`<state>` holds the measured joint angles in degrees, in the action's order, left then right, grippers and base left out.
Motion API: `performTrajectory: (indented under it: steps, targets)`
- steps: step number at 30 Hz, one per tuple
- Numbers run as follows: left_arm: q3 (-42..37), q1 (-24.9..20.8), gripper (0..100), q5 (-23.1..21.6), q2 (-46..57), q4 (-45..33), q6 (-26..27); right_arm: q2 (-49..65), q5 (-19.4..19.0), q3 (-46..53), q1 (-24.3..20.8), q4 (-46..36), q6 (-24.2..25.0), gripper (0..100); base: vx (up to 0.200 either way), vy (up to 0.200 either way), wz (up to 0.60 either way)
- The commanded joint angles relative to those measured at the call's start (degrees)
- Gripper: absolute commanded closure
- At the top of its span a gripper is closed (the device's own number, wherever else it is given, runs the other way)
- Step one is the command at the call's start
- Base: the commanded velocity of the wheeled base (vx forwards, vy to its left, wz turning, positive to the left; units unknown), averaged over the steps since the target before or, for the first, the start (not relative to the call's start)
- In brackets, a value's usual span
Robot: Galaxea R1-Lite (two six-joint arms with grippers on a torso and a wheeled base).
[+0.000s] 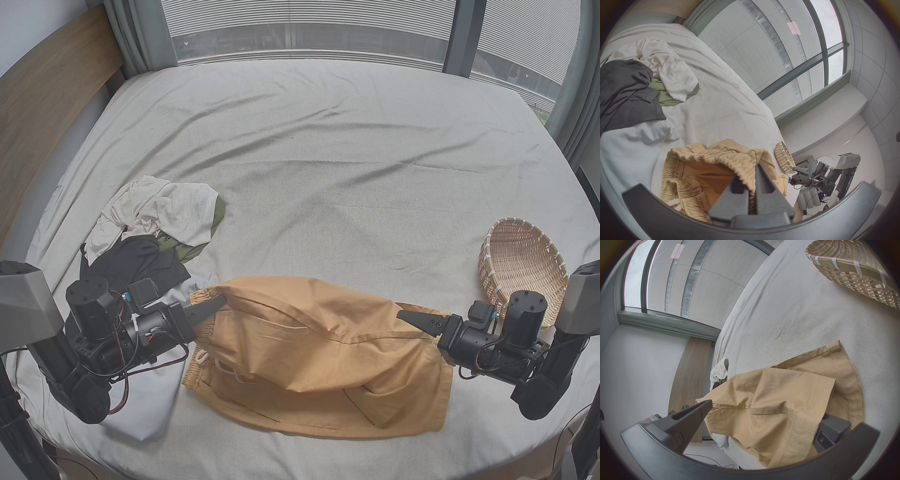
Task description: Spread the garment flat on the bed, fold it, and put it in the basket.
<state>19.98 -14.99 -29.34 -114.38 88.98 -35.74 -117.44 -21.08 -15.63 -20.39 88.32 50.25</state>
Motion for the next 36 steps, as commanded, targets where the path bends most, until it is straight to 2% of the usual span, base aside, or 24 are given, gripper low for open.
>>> performTrajectory:
  steps: [1,14,15,28,36]
  targets:
    - [0.1,0.0,100,0.0,0.1,0.2,0.0,-0.8,0.0,-0.8,-0.6,0.0,-0.1,0,0.000,0.000,0.00]
    - [0.4,0.1,100,0.0,0.2,0.2,0.0,-1.6,0.2,-1.7,-0.6,0.0,-0.2,0,0.000,0.000,0.00]
    - [0.4,0.1,100,0.0,0.2,0.2,0.0,-1.5,0.2,-1.8,-0.5,0.1,-0.2,100,0.000,0.000,0.00]
    - [2.0,0.2,100,0.1,0.5,0.2,-0.3,0.9,-0.3,-0.2,-1.4,0.0,-0.7,100,0.000,0.000,0.00]
    - [3.3,0.2,100,0.1,3.7,0.2,-1.0,12.5,-2.1,0.0,-1.6,-0.2,-0.7,100,0.000,0.000,0.00]
